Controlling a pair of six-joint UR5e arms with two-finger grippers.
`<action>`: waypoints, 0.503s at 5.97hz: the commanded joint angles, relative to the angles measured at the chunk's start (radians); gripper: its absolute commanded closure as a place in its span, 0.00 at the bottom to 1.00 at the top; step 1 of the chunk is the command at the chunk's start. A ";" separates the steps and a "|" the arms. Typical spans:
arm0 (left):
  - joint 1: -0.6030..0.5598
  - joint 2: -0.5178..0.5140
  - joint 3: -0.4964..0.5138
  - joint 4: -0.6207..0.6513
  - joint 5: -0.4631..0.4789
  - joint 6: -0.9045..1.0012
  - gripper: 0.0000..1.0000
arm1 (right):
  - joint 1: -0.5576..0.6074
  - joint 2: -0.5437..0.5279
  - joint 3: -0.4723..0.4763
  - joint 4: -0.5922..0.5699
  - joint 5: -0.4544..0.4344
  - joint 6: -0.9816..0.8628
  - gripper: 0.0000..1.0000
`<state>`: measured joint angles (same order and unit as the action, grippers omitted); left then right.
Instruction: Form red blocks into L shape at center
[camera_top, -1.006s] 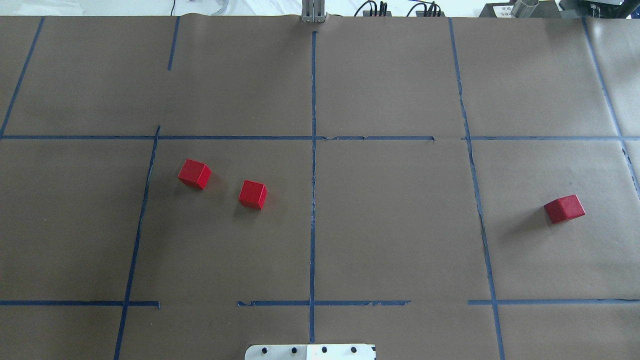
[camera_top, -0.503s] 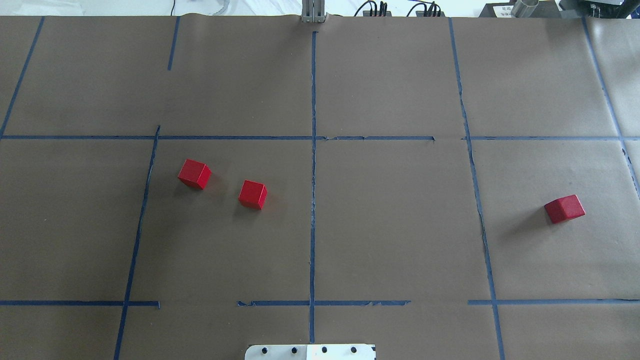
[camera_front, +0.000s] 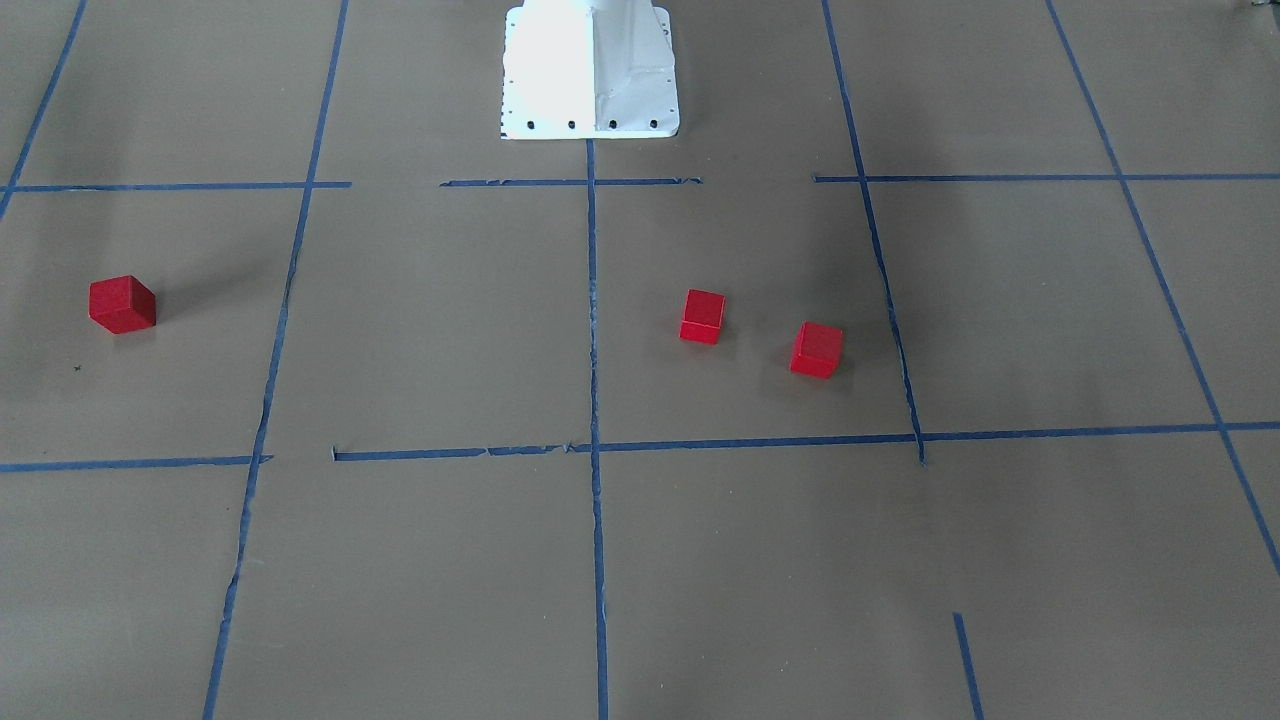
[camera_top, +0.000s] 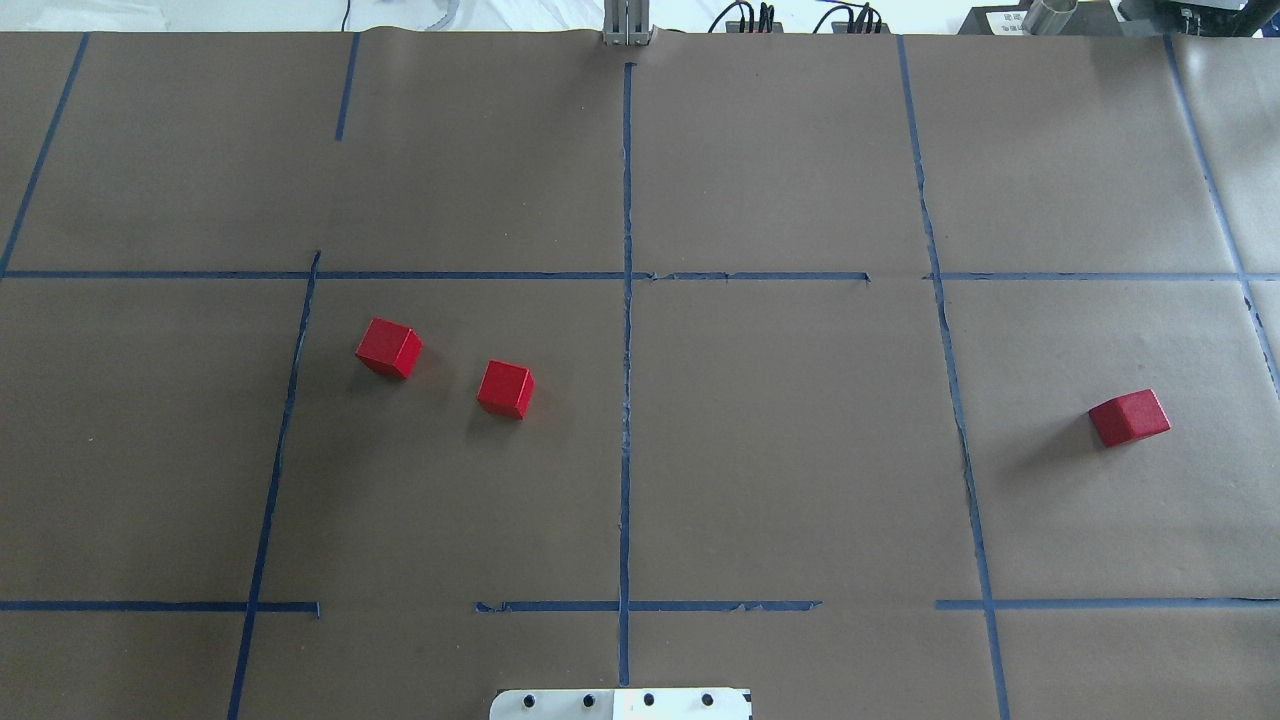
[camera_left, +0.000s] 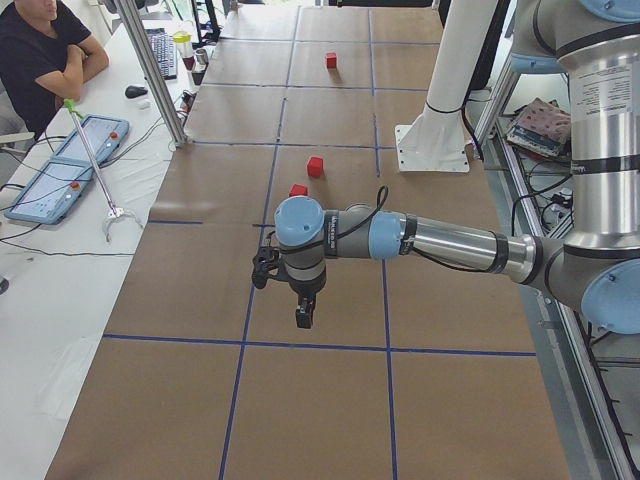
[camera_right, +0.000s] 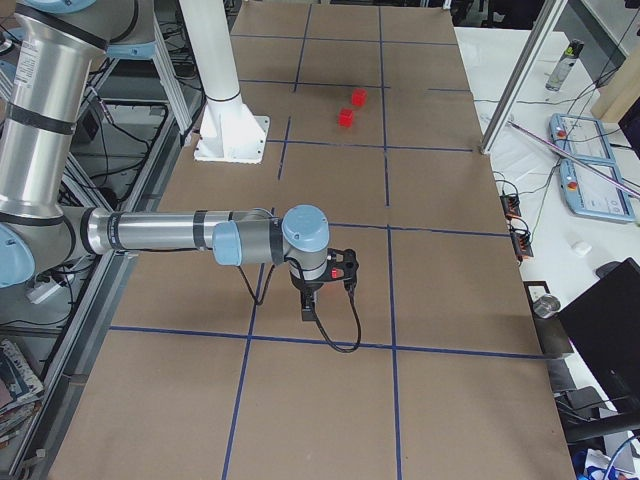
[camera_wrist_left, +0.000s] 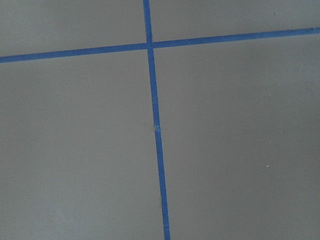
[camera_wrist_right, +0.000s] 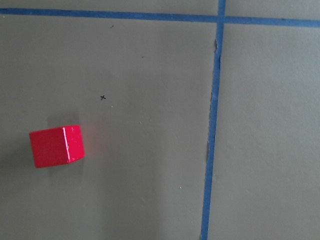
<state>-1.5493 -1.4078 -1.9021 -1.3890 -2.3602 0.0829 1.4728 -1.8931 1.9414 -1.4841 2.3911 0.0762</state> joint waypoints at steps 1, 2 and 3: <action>0.000 0.015 0.006 -0.001 -0.002 0.001 0.00 | -0.072 -0.001 0.005 0.140 0.000 0.092 0.00; 0.002 0.013 0.008 -0.002 0.004 0.001 0.00 | -0.191 0.005 0.007 0.254 -0.010 0.132 0.05; 0.002 0.013 0.005 -0.002 0.001 0.000 0.00 | -0.231 0.009 -0.021 0.284 -0.012 0.204 0.01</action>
<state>-1.5482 -1.3949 -1.8961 -1.3909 -2.3586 0.0839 1.2999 -1.8883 1.9393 -1.2524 2.3827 0.2156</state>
